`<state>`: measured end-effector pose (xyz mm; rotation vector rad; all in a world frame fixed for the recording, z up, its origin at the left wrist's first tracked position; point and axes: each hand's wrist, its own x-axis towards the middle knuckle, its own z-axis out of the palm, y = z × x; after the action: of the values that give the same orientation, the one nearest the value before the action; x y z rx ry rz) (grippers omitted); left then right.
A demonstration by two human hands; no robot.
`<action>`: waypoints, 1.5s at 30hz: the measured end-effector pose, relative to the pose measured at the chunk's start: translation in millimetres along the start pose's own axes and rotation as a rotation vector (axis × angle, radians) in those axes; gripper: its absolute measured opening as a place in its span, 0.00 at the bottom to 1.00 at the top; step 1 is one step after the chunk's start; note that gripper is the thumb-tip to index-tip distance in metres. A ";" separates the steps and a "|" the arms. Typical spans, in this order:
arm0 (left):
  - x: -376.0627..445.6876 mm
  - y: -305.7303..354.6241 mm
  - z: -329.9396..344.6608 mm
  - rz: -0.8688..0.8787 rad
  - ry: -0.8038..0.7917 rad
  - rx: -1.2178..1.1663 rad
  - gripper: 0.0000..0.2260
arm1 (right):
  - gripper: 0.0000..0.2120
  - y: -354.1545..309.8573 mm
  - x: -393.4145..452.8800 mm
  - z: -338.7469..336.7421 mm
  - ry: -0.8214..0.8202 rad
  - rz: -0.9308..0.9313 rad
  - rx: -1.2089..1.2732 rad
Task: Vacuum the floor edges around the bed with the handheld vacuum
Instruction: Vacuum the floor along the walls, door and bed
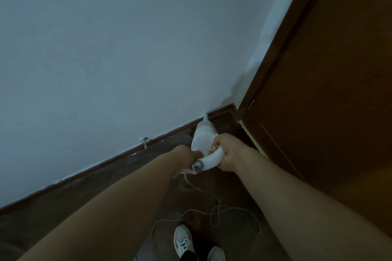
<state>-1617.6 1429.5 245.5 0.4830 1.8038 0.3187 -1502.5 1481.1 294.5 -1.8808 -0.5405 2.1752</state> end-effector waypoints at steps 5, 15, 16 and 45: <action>-13.4 -3.4 12.0 -0.026 0.015 0.006 0.14 | 0.07 9.3 -2.2 -12.7 -0.036 0.021 0.015; -21.5 -31.4 22.4 -0.031 0.048 -0.104 0.13 | 0.07 26.3 -9.8 -18.0 -0.077 0.044 -0.022; -20.9 -32.6 23.7 -0.035 0.036 -0.128 0.13 | 0.06 27.3 -8.3 -19.5 -0.078 0.043 -0.010; -11.3 -41.6 35.0 -0.083 -0.087 -0.366 0.13 | 0.23 41.0 17.2 -41.6 0.050 0.055 -0.309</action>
<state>-1588.1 1386.5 226.4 0.1610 1.6290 0.5485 -1461.2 1456.2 257.4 -2.1177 -0.8677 2.1743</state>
